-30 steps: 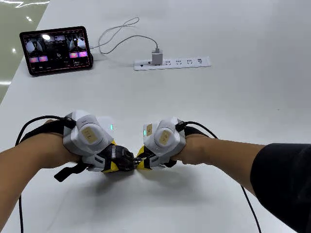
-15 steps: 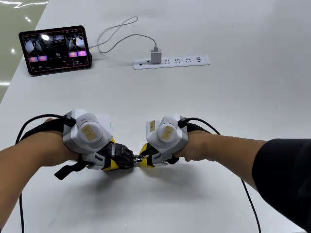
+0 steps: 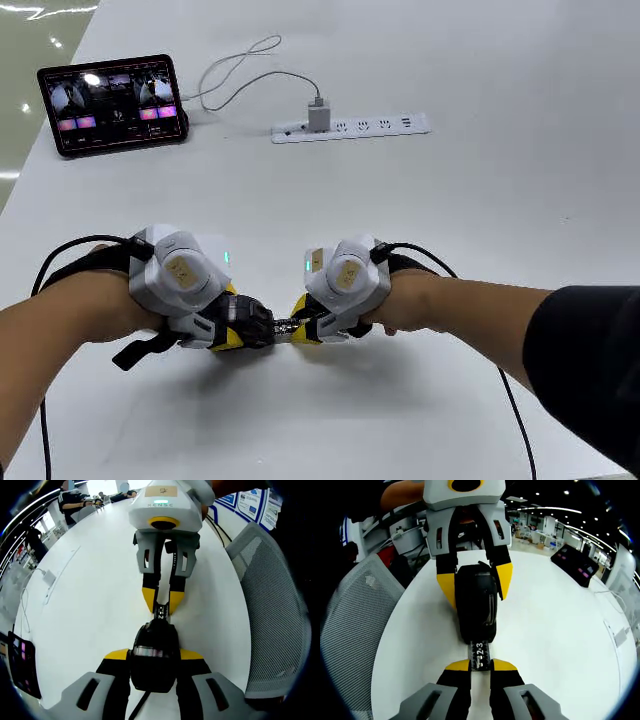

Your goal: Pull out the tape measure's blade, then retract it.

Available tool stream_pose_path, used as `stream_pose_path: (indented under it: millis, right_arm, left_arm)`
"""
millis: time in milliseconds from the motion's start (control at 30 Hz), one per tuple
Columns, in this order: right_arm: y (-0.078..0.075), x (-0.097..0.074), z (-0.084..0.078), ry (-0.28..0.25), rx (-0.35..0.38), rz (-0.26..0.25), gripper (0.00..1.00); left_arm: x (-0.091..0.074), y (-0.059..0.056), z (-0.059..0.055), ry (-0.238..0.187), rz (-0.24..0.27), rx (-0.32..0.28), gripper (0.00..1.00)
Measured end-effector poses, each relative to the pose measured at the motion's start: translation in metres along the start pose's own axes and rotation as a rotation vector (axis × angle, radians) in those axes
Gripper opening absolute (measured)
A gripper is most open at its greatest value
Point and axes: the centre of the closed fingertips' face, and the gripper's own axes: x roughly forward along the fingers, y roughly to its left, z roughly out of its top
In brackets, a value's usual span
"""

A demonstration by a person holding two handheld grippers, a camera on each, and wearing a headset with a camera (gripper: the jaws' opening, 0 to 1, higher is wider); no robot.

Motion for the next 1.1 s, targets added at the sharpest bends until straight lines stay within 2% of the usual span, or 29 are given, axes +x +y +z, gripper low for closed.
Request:
stream_pose_path:
  millis: [1100]
  right_arm:
    - [0.0, -0.016, -0.016, 0.017, 0.017, 0.003, 0.09]
  left_arm:
    - [-0.001, -0.001, 0.002, -0.005, 0.008, -0.011, 0.3]
